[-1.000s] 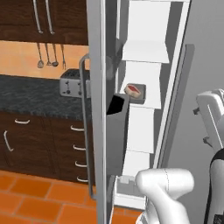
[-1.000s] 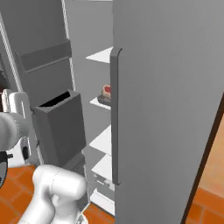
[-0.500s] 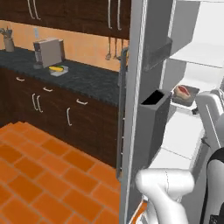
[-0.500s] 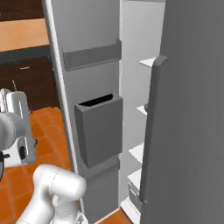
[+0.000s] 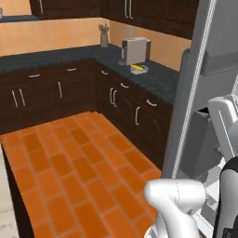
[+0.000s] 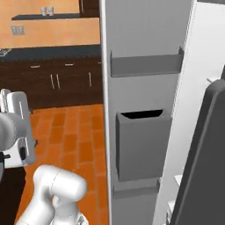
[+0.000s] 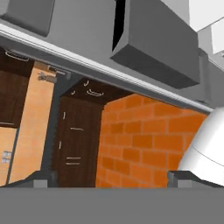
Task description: Take the meat container that has the steak and place it on the second highest rack of the freezer. Then take the vegetable container that has the corn and avocado and place it on the highest rack of the freezer.
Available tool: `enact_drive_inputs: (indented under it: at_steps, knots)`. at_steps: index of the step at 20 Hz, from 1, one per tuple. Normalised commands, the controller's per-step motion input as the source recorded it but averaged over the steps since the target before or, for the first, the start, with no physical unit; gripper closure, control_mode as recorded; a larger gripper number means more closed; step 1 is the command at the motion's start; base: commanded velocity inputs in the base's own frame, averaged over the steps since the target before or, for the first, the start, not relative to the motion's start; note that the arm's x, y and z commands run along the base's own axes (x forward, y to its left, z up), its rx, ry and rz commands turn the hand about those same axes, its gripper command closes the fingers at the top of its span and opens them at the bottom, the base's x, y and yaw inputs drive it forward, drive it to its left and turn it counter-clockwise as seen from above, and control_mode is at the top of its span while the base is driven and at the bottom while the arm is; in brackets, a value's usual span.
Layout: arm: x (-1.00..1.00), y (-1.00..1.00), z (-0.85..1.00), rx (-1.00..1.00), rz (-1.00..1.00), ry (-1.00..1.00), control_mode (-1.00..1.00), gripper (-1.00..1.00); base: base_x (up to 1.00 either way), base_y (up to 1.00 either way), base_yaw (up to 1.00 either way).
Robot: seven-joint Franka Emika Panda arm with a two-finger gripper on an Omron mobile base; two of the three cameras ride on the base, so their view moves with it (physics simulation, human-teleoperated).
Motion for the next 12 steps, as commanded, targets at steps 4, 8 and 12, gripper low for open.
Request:
enact_drive_inputs:
  at_steps: [4,8,12]
  knots:
    - [0.00,0.00,0.00,0.00,0.00,0.00,1.00,-1.00,-0.34,0.32,0.60]
    - [0.00,0.00,0.00,0.00,0.00,0.00,1.00,-1.00,-0.29,0.91,0.22]
    - [0.00,0.00,0.00,0.00,0.00,0.00,1.00,-1.00,0.56,0.86,0.00]
